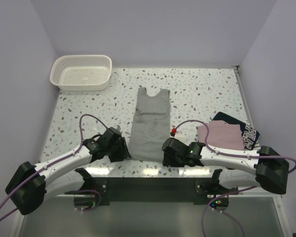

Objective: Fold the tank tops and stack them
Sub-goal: Fold the tank top

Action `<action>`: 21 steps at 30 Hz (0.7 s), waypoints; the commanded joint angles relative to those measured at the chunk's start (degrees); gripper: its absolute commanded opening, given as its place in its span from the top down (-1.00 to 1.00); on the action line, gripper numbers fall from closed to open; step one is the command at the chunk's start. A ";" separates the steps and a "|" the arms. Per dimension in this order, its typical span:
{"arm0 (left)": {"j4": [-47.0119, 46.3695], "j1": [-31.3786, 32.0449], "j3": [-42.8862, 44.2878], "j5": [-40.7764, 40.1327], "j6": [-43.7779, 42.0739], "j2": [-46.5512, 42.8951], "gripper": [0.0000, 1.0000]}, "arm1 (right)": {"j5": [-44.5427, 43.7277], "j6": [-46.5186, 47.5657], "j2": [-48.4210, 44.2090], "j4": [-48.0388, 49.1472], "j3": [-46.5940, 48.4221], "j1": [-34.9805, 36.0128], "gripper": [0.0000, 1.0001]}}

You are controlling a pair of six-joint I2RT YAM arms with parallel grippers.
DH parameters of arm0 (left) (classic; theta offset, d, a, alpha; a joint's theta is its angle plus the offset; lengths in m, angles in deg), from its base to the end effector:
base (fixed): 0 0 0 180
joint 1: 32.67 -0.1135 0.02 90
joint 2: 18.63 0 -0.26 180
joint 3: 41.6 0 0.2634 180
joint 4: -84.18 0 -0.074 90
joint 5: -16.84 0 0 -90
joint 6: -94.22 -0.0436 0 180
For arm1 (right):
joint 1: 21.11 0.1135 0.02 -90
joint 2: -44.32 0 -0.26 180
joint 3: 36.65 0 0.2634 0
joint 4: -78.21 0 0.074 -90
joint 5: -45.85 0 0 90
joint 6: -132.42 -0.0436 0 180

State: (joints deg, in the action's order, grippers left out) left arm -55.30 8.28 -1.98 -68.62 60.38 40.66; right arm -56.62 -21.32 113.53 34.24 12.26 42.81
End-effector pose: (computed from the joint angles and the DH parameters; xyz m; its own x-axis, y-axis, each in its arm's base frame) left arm 0.1440 -0.1295 0.1465 -0.9323 -0.2873 -0.2198 -0.1639 0.8773 -0.4512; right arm 0.1075 0.1983 0.1602 -0.9247 0.1025 -0.3665 -0.0146 0.9528 0.3033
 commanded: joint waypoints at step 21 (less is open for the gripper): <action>-10.22 0.01 -7.12 2.94 3.43 0.57 -0.04 | -4.14 -11.93 1.54 10.67 -5.42 0.59 -0.10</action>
State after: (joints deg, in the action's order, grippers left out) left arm -64.24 8.23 -6.61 -65.80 62.74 40.92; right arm -59.05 -30.02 114.45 41.06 8.65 43.18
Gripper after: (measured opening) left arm 0.529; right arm 0.555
